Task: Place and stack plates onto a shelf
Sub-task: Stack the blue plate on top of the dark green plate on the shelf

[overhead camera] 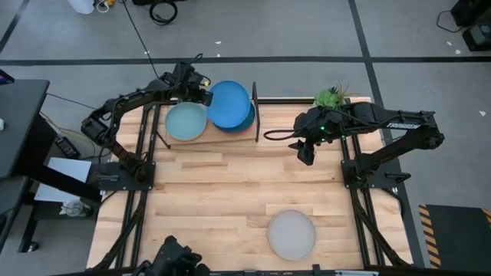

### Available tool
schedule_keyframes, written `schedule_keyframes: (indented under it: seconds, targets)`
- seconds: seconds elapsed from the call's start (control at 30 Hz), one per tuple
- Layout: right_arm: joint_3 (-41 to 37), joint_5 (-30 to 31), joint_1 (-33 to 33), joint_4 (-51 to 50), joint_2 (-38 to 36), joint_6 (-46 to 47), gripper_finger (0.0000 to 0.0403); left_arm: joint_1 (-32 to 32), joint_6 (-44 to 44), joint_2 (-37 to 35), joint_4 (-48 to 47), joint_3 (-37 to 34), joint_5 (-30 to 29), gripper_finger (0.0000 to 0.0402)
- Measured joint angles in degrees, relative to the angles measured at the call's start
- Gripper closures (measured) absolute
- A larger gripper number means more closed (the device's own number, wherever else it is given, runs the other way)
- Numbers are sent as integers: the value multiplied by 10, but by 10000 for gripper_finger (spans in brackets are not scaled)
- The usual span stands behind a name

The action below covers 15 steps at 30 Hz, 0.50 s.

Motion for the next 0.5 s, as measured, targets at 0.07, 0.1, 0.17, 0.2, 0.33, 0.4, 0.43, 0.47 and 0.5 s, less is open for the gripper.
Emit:
schedule_keyframes:
  seconds: [0.07,0.1,0.17,0.2,0.33,0.4,0.43,0.47,0.5]
  targets:
    - [0,0,0,5,0,0,208,-1,-17,5,12,0,2,388]
    - [0,0,0,7,0,1,208,-1,-22,7,17,0,4,388]
    - [0,0,0,7,0,2,208,0,-24,7,21,0,5,388]
    - [0,0,0,7,0,2,208,0,-26,7,23,0,6,388]
    - [0,0,0,7,0,2,208,-1,-29,7,23,0,1,388]
    - [0,0,0,7,0,2,208,-5,-29,8,23,0,-8,388]
    - [0,0,0,7,0,2,208,-7,-29,9,25,0,-10,388]
    - [0,-1,0,7,0,2,208,-8,-29,10,25,0,-13,388]
    - [0,-1,0,7,0,2,208,-8,-28,11,25,0,-14,388]
